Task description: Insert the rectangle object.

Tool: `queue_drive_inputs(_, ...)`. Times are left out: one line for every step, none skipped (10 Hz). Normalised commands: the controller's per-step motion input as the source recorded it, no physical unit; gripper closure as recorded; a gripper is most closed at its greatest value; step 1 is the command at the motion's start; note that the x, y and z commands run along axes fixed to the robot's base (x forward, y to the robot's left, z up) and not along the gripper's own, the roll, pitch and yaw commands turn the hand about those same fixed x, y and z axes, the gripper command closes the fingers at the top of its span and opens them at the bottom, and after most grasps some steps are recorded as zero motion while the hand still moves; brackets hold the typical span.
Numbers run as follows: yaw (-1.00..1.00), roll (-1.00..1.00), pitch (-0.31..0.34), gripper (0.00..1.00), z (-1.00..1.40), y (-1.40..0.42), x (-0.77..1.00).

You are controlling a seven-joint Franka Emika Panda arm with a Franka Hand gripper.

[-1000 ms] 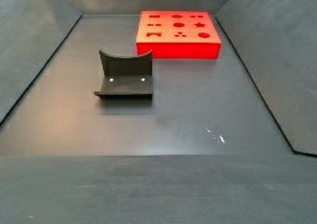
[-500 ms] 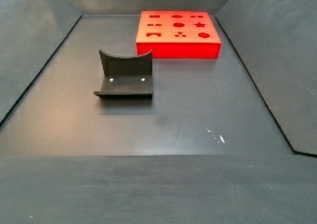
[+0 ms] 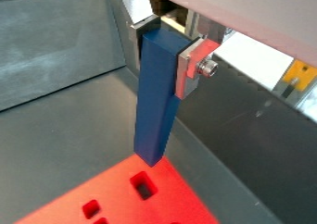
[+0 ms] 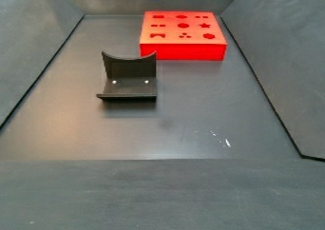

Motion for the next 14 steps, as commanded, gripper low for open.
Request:
queue_drive_inputs(-0.71, 0.0, 0.099, 1.0, -0.35, 0.31, 0.33)
queue_drive_inputs(-0.26, -0.06, 0.057, 1.0, -0.14, 0.06, 0.37)
queue_drive_inputs(0.0, -0.01, 0.0, 1.0, 0.0, 0.0, 0.05)
queue_drive_inputs(0.0, -0.01, 0.0, 1.0, -0.19, 0.0, 0.0)
queue_drive_inputs(0.0, 0.0, 0.0, 1.0, -0.33, 0.03, -0.09)
queue_drive_inputs(0.0, 0.0, 0.0, 1.0, -0.33, 0.08, -0.22)
queue_drive_inputs(0.0, 0.0, -0.004, 1.0, -0.28, 0.03, -0.21)
queue_drive_inputs(0.0, 0.0, -0.01, 1.0, -0.23, 0.0, -0.18)
queue_drive_inputs(0.0, 0.0, -0.009, 1.0, -0.22, 0.0, -0.18)
queue_drive_inputs(0.0, 0.0, -0.02, 1.0, -0.21, 0.0, -0.13)
queue_drive_inputs(0.0, 0.0, -0.027, 1.0, -0.18, 0.0, -0.07)
queue_drive_inputs(0.0, 0.0, -0.02, 1.0, -0.17, 0.0, -0.02)
queue_drive_inputs(0.0, 0.0, -0.033, 1.0, -0.17, -0.02, 0.0)
queue_drive_inputs(0.0, 0.0, -0.027, 1.0, -0.18, -0.05, 0.0)
